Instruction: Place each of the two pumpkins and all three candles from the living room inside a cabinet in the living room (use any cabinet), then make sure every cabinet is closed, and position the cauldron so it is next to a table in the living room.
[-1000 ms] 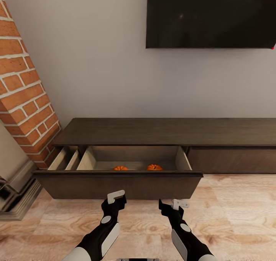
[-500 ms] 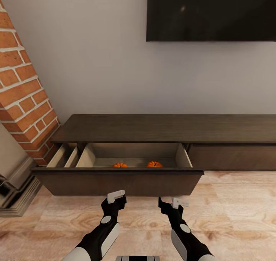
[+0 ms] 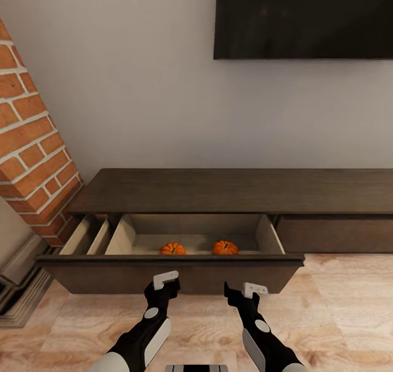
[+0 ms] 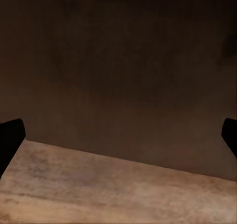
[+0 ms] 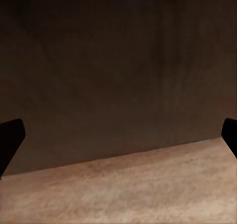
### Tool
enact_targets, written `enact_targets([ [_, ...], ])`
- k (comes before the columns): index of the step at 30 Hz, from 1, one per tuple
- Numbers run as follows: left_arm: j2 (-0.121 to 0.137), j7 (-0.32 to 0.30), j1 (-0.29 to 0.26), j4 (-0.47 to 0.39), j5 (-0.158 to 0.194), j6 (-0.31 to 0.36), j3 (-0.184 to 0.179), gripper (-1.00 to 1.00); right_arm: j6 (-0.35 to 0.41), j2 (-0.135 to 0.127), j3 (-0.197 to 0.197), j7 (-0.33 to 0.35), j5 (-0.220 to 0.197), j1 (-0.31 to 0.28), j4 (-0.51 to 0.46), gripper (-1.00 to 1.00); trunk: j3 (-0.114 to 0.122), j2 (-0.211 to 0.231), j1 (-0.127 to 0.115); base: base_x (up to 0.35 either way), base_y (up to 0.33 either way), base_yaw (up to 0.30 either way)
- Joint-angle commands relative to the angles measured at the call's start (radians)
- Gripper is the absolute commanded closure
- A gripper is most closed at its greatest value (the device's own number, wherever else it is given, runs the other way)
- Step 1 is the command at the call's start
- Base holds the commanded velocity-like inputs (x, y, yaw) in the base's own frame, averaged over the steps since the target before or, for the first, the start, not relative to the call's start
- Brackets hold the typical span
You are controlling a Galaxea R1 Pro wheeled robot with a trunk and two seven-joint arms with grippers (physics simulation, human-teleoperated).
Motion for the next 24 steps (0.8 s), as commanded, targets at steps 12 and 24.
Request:
enact_targets([
  [12,0.001,0.007,-0.001,0.001,0.010,-0.008,-0.009,-1.00,-0.004,-0.001,0.008,-0.007,-0.010,-0.001,0.001,-1.00,-0.001,0.000,0.000,0.054,0.005,0.000],
  [24,0.002,0.005,-0.001,0.001,0.009,-0.012,-0.009,-1.00,-0.004,-0.001,0.008,-0.007,-0.010,-0.001,0.001,-1.00,-0.001,0.000,0.000,0.008,0.000,0.000],
])
